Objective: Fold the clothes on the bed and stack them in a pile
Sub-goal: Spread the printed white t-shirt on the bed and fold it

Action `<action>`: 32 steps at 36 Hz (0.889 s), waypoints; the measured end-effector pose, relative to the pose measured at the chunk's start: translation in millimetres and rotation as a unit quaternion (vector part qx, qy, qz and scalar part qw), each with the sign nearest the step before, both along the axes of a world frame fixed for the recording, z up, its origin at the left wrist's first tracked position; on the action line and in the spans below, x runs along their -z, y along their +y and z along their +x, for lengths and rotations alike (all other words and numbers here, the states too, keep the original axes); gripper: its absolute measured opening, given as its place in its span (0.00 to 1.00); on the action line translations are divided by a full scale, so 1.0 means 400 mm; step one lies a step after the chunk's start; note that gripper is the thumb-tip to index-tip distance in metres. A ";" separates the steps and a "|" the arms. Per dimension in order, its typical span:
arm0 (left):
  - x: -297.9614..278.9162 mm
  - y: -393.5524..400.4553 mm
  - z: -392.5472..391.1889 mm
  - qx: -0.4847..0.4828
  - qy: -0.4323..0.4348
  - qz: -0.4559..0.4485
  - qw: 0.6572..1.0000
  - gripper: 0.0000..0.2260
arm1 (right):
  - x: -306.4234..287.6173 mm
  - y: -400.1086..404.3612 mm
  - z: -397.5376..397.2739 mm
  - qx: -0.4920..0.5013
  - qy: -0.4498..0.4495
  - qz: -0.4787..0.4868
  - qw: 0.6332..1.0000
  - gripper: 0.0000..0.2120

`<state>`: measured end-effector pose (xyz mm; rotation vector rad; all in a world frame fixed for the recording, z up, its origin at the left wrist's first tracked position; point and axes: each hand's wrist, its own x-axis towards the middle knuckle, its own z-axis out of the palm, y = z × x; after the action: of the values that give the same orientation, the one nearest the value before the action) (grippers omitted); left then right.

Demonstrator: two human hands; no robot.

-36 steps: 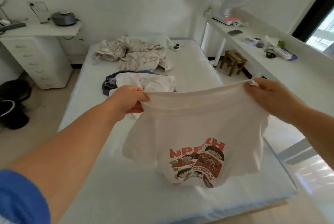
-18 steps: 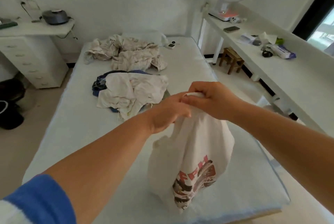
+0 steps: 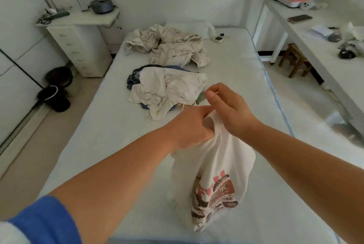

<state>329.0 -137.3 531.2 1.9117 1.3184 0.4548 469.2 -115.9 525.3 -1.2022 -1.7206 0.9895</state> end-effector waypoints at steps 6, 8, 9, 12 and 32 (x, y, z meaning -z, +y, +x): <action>0.018 -0.011 -0.010 -0.120 -0.037 0.097 0.987 0.12 | 0.011 0.008 -0.051 0.041 0.022 -0.011 0.999 0.15; 0.013 -0.009 -0.013 -0.140 -0.079 0.074 0.984 0.13 | 0.023 -0.002 -0.056 0.073 -0.015 0.015 0.997 0.19; 0.012 -0.005 -0.017 -0.164 -0.092 0.068 0.980 0.10 | 0.033 -0.016 -0.053 0.100 -0.029 0.039 0.994 0.19; 0.006 0.019 -0.038 -0.257 -0.126 0.042 0.957 0.08 | 0.077 -0.099 -0.057 0.157 -0.013 0.050 0.986 0.18; -0.126 0.054 -0.243 -0.204 -0.075 0.114 0.970 0.12 | -0.082 0.033 -0.197 0.139 -0.025 0.039 0.989 0.15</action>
<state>231.9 -115.6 581.5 1.7390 1.6160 0.9749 390.2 -102.8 558.0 -1.3800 -1.5624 0.7243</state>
